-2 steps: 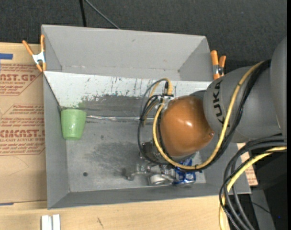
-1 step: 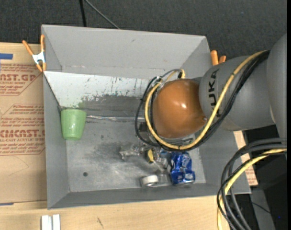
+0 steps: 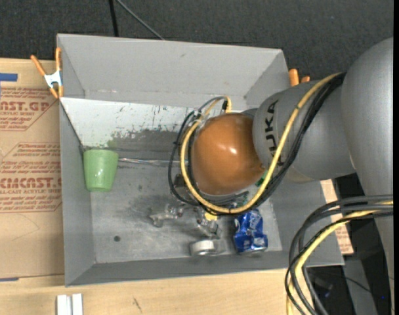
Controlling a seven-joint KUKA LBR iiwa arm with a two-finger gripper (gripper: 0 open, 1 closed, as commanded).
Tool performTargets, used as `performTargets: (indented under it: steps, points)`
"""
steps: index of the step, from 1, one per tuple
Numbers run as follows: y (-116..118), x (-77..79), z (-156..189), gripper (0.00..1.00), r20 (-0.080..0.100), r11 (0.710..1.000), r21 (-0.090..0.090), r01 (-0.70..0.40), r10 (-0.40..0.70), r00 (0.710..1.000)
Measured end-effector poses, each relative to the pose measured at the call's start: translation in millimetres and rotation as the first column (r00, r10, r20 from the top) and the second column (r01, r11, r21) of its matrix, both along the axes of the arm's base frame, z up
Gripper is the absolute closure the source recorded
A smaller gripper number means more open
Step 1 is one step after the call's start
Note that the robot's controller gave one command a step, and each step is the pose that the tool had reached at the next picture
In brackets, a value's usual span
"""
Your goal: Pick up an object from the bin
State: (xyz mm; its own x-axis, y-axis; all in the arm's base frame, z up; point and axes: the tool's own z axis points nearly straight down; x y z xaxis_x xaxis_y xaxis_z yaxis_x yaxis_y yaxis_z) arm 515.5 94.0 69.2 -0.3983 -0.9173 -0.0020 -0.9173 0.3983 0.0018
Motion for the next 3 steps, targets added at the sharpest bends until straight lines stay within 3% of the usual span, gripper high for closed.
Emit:
performTargets:
  steps: [1, 2, 3]
  points:
    - [-32, -1.4, 99, 0.00, 0.009, 0.998, -0.001, 0.064, -0.064, 0.998]
    - [-46, -30.6, 112, 0.00, 0.001, 0.997, -0.001, 0.083, -0.083, 0.997]
    - [-44, -33.8, 36, 0.00, -0.005, 0.951, -0.003, 0.308, -0.308, 0.951]
